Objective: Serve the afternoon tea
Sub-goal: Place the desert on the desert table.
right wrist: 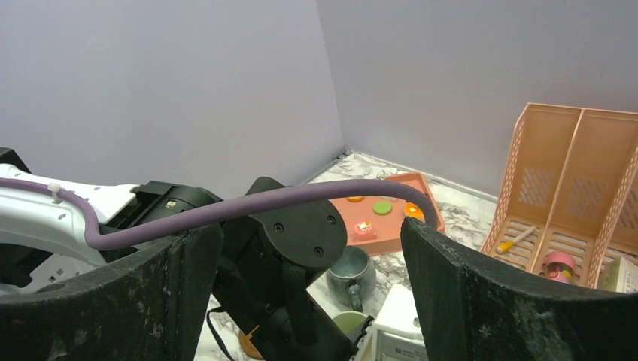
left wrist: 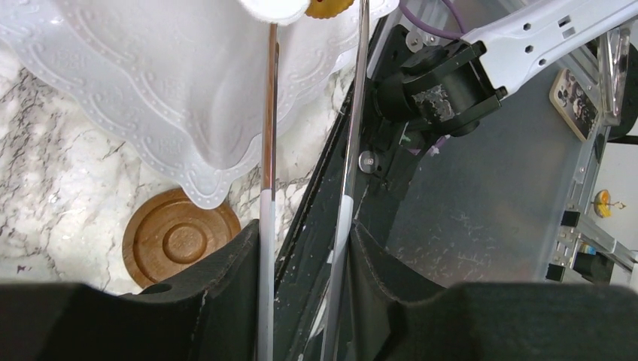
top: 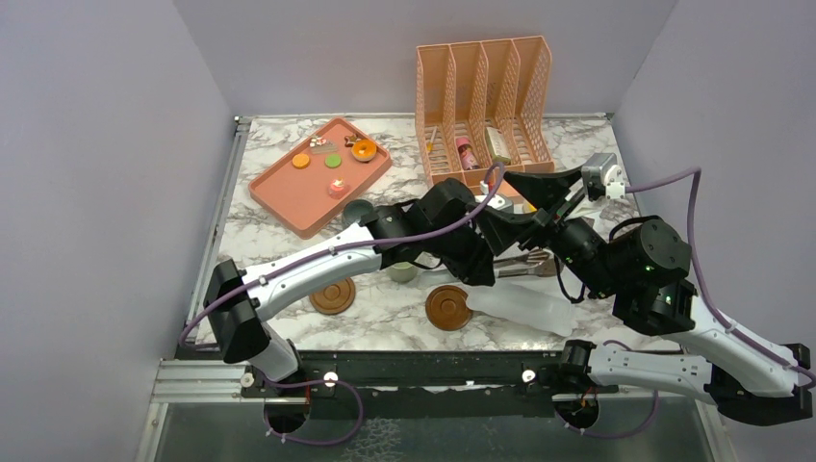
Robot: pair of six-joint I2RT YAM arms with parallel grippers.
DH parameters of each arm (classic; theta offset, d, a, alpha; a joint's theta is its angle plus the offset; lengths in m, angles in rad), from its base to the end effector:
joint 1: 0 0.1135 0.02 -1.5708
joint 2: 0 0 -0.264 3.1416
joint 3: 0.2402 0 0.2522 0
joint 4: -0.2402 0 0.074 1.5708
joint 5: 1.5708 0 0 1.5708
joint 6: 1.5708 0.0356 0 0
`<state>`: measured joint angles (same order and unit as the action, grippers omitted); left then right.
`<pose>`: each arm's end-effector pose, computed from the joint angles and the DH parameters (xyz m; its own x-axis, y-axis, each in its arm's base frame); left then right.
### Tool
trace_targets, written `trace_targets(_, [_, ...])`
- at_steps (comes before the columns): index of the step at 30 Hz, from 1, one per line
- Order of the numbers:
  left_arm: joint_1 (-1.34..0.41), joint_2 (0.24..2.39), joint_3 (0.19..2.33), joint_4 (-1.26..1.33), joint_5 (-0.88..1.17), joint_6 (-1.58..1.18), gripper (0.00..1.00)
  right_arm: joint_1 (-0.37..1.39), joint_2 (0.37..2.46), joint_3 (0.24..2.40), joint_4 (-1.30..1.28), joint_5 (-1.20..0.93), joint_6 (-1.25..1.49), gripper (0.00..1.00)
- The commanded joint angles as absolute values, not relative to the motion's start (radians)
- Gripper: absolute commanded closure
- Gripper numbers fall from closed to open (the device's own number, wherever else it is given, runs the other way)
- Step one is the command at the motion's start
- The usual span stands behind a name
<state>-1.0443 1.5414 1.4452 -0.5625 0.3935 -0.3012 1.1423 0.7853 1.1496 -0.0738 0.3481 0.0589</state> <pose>0.1622 -0.3063 0.3482 -0.5758 0.4455 -0.6856 0.8168 0.3498 -0.4587 0.0708 0.1257 0.4743 0.0765 0.3006 -0.9507 -0.7250 0.6713 0.1539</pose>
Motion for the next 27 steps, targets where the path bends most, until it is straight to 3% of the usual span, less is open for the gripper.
trace_targets(1, [-1.071, 1.574, 1.505, -0.504, 0.425, -0.282, 0.68, 1.141, 0.784, 1.175, -0.067, 0.347, 0.054, 0.06])
trace_targets(18, [-1.099, 1.66, 1.535, -0.473, 0.372, -0.295, 0.65, 1.141, 0.781, 1.164, -0.056, 0.342, 0.053, 0.06])
trace_targets(27, [-1.106, 1.649, 1.522, -0.479, 0.331, -0.289, 0.56, 1.141, 0.787, 1.164, -0.057, 0.337, 0.051, 0.06])
